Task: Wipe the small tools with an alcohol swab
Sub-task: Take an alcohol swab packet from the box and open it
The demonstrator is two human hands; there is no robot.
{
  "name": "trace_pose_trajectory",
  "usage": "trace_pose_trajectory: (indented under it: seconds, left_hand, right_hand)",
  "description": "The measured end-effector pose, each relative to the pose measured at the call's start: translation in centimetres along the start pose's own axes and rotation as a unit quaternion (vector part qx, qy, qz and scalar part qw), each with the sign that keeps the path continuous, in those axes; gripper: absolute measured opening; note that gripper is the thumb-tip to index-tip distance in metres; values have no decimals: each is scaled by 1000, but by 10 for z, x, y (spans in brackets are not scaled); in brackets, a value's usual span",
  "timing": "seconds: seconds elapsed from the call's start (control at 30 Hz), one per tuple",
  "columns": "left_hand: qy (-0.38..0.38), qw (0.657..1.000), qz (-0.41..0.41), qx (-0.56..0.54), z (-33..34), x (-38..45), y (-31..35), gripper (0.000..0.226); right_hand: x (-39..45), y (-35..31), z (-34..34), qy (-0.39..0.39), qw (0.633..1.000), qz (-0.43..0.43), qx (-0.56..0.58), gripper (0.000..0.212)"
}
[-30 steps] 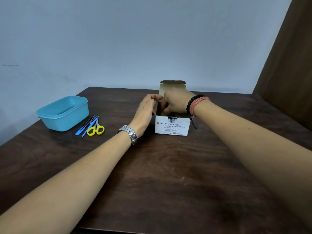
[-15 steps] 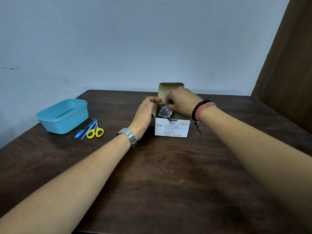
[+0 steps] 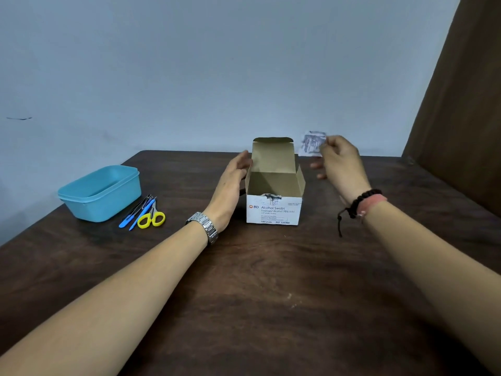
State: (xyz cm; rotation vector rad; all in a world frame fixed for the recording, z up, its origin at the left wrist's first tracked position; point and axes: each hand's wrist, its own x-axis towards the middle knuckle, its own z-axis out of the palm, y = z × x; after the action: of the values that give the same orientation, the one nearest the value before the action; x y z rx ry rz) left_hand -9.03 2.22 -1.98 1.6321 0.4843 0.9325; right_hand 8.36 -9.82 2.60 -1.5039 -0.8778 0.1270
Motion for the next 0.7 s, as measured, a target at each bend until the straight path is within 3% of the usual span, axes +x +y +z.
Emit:
trace_pose_trajectory:
  seconds: [0.07, 0.2, 0.47, 0.53, 0.7]
  left_hand:
    - [14, 1000, 1, -9, 0, 0, -2, 50]
    - [10, 1000, -16, -13, 0, 1, -9, 58]
    - [30, 994, -61, -86, 6, 6, -10, 66]
    - [38, 993, -56, -97, 6, 7, -10, 64]
    - [48, 993, -34, -98, 5, 7, -12, 59]
  right_hand:
    - [-9, 15, -5, -33, 999, 24, 29, 24]
    - [-23, 34, -8, -86, 994, -9, 62, 25]
    - [-30, 44, 2, -154, 987, -48, 3, 26]
    - [-32, 45, 3, -142, 988, -68, 6, 26]
    - [-39, 25, -6, -25, 983, -169, 75, 21]
